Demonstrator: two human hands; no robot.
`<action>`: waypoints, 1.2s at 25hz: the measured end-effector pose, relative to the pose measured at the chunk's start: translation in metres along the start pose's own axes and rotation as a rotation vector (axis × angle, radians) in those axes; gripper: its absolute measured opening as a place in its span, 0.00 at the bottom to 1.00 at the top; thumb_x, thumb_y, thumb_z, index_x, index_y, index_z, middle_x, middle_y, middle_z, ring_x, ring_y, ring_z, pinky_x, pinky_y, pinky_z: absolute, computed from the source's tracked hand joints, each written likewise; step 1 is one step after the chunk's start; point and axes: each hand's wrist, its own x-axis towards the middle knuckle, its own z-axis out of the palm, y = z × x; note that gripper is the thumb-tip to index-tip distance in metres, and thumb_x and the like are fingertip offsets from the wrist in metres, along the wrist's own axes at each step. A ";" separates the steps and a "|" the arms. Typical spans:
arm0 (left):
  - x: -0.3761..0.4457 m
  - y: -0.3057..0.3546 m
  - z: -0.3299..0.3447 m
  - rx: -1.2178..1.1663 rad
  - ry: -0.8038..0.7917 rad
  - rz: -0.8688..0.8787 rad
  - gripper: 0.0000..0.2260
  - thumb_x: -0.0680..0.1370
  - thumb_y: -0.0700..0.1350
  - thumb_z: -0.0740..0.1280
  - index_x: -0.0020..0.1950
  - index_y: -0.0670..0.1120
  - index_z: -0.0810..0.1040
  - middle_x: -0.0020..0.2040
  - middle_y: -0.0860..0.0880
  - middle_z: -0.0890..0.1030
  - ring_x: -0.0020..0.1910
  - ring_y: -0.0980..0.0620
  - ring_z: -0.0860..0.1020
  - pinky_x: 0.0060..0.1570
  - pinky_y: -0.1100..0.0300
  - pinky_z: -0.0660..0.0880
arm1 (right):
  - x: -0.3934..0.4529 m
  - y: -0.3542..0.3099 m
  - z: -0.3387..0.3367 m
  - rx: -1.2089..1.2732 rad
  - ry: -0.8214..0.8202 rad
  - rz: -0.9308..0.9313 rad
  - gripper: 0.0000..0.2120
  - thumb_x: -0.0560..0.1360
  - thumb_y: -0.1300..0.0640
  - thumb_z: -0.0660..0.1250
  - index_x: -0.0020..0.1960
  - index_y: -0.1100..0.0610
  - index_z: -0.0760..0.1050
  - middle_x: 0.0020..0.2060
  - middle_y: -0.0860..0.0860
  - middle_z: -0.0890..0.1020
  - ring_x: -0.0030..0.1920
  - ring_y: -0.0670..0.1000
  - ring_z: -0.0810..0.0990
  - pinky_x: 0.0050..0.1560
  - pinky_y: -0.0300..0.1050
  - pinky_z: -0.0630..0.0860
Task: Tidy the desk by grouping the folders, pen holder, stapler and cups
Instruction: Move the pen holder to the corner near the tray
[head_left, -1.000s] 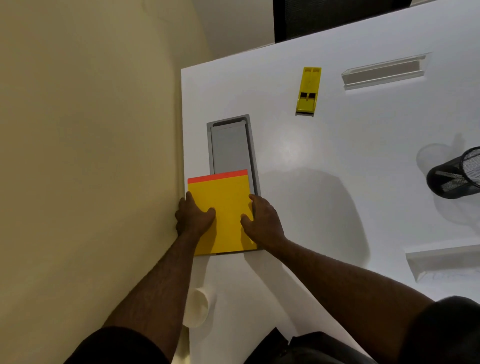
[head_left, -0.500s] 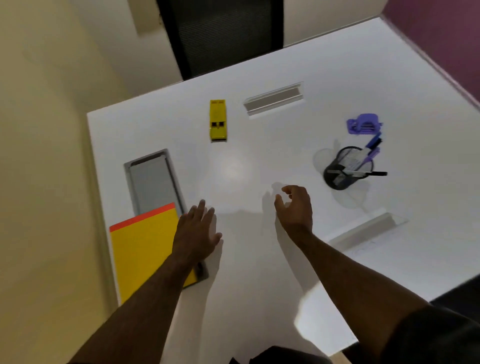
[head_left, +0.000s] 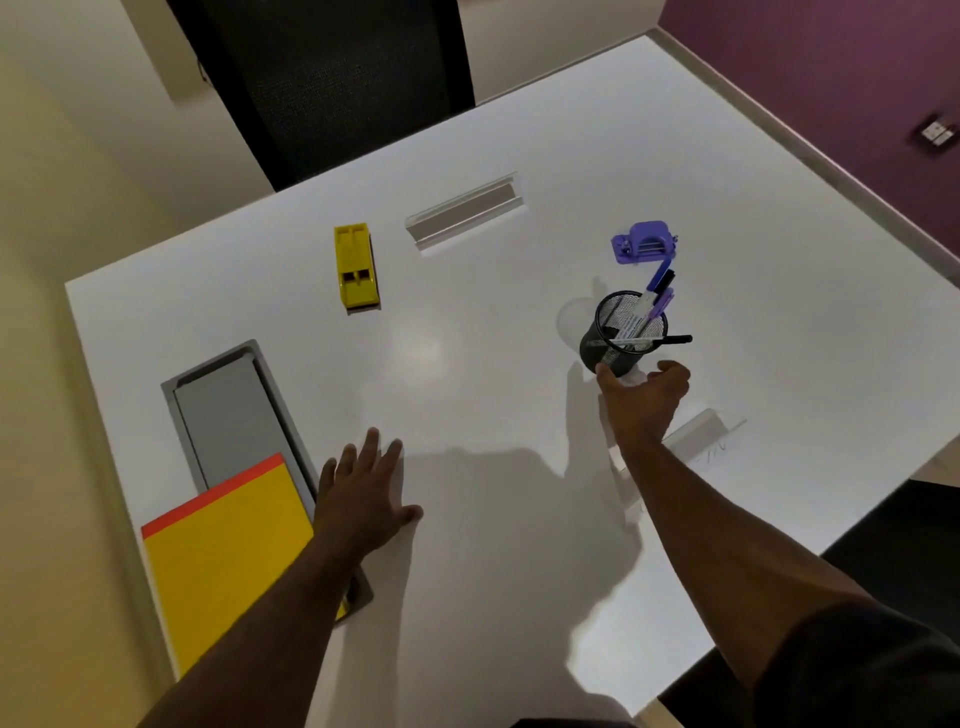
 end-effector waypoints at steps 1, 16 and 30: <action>0.000 0.000 0.001 -0.011 0.004 0.002 0.44 0.72 0.67 0.65 0.80 0.55 0.44 0.81 0.48 0.41 0.80 0.42 0.45 0.77 0.44 0.46 | 0.005 0.001 0.001 0.010 -0.023 0.002 0.40 0.62 0.51 0.79 0.66 0.63 0.63 0.62 0.61 0.72 0.59 0.59 0.75 0.53 0.46 0.74; 0.001 -0.015 -0.004 -0.066 0.066 -0.041 0.38 0.76 0.65 0.60 0.80 0.52 0.48 0.81 0.48 0.43 0.80 0.46 0.44 0.77 0.47 0.42 | 0.012 -0.017 0.019 0.163 -0.209 -0.194 0.41 0.61 0.53 0.80 0.69 0.51 0.65 0.65 0.51 0.76 0.63 0.50 0.76 0.63 0.40 0.70; 0.023 -0.220 -0.043 -0.489 0.040 -0.586 0.49 0.72 0.65 0.66 0.80 0.43 0.43 0.80 0.43 0.39 0.80 0.41 0.43 0.76 0.45 0.54 | -0.151 -0.089 0.167 0.141 -0.871 -0.503 0.38 0.59 0.62 0.82 0.66 0.55 0.70 0.55 0.46 0.80 0.52 0.32 0.78 0.53 0.24 0.71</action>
